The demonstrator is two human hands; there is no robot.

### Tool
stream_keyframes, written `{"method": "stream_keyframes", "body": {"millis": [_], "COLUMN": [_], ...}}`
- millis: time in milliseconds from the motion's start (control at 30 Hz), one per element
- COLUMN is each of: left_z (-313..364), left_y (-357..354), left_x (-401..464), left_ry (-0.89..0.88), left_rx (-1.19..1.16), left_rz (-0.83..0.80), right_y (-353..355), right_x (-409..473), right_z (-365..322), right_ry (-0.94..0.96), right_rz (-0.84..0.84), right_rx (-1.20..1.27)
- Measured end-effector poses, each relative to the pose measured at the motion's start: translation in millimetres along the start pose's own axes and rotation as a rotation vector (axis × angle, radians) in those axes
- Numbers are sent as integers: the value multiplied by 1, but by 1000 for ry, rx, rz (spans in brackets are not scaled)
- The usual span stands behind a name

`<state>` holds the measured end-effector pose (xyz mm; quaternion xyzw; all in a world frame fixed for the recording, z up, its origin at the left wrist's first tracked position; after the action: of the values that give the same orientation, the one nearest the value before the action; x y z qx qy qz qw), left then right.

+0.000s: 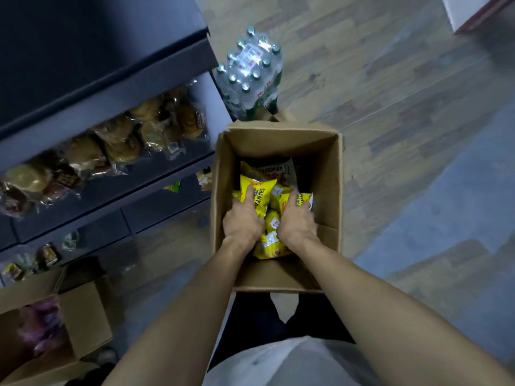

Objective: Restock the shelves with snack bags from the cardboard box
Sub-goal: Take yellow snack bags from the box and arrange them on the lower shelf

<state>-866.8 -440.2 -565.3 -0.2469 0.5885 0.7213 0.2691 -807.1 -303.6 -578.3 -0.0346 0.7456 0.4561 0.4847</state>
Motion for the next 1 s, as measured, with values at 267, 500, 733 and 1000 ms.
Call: {"method": "stream_keyframes", "body": {"millis": [267,500,733,1000], "left_z": [13,32,30,-26], "left_y": [44,79,117,125], "left_x": [-52,-105,-190,-282], "left_ry": [-147,-186,-152,58], "left_rx": [-43,-114,-153,-233], "left_rz": [119,261,544,745], "right_y": [39,74,107,100], "right_x": [-70,-124,-188,-258], "right_z": [-7,0,-4,-24], "right_ry": [50,115,372,661], "right_rz": [203,416,596,610], "right_rx": [95,194,269,326]}}
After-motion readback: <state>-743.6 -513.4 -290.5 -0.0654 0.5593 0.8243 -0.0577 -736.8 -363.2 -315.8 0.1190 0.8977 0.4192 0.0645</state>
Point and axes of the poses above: each hand's wrist, its own x-axis towards the middle knuckle, its own y-axis out of the back of the hand, z = x × y, the point moved 10 cm from there along x, towards the middle knuckle, and after that the axes turned 1 degree about -z, right-handed, at the moved point
